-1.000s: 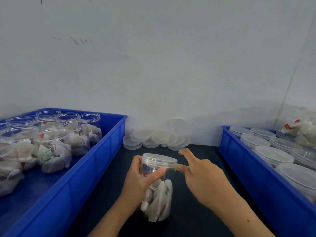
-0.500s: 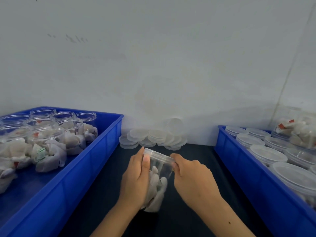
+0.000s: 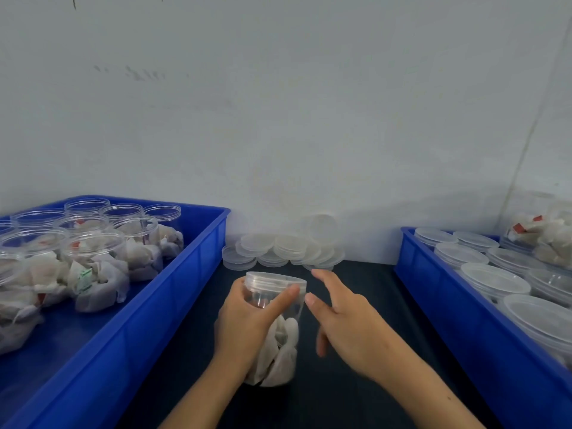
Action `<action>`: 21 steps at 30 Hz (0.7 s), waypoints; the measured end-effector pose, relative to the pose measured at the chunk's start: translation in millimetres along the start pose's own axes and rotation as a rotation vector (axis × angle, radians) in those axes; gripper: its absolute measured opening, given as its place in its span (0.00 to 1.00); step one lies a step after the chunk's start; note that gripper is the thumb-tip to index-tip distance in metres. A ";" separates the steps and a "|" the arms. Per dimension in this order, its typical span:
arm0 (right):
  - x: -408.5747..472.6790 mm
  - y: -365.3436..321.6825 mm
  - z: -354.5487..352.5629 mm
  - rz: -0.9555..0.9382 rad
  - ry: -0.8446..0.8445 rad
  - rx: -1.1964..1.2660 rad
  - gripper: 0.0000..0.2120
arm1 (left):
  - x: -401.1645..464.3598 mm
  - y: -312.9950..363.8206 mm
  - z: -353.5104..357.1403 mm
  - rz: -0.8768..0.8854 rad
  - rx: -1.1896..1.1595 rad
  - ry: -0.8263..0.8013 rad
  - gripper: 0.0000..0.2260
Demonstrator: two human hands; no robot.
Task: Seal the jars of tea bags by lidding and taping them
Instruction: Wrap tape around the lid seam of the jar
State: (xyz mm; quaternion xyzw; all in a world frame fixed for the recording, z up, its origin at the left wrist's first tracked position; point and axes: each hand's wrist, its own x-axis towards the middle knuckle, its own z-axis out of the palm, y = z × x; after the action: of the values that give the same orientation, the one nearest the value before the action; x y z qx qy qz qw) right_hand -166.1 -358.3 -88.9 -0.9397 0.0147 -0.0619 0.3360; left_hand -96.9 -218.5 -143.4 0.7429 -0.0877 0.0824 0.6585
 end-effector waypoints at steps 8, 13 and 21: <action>-0.8 6.1 -16.7 0.044 0.082 -0.208 0.18 | 5.3 -1.0 -4.4 -0.005 -0.063 -0.048 0.32; 7.3 14.1 -10.5 0.059 0.057 -0.169 0.15 | 7.7 2.0 -8.7 -0.024 -0.088 -0.145 0.31; 12.6 17.9 -1.3 -0.082 0.097 -0.290 0.17 | 10.2 -0.8 -14.6 -0.062 -0.188 -0.248 0.34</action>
State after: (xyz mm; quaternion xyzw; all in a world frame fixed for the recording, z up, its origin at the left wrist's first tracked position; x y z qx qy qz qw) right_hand -153.5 -373.8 -97.8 -0.9741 0.0013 -0.1179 0.1931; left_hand -87.0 -204.1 -140.0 0.6847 -0.1526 -0.0390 0.7116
